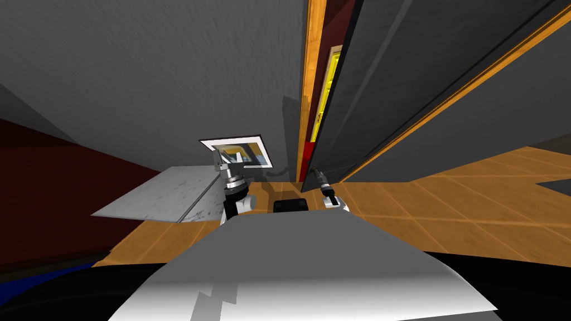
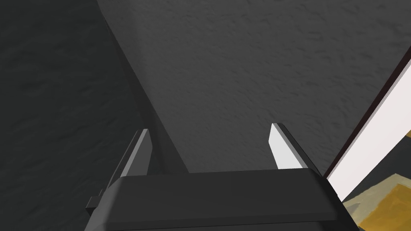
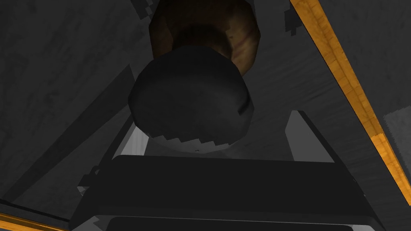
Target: Pull the door open
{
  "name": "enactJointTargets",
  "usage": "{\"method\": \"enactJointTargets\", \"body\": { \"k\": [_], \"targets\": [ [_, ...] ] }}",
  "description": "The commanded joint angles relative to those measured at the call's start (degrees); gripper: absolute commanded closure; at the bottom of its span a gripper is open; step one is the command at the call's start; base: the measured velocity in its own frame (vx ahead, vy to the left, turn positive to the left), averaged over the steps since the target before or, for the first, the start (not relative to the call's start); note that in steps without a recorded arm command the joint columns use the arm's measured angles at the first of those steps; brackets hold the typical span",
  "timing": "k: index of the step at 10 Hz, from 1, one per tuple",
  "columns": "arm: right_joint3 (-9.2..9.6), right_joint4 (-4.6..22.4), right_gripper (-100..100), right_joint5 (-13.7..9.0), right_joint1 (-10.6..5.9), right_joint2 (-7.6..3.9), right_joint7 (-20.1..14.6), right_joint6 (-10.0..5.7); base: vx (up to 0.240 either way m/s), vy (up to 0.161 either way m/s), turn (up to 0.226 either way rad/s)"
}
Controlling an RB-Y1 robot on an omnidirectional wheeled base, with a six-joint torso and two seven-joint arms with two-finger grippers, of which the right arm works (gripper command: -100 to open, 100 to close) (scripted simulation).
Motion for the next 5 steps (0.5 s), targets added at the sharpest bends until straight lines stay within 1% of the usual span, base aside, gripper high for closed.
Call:
{"method": "enactJointTargets", "body": {
  "k": [1,5],
  "targets": [
    [1.72,0.4,100,0.4,0.69,1.71,-0.5,-0.49,-0.015,-0.018,-0.009],
    [1.72,0.4,100,0.4,0.69,1.71,-0.5,-0.49,0.001,-0.002,-0.003]
  ]
}}
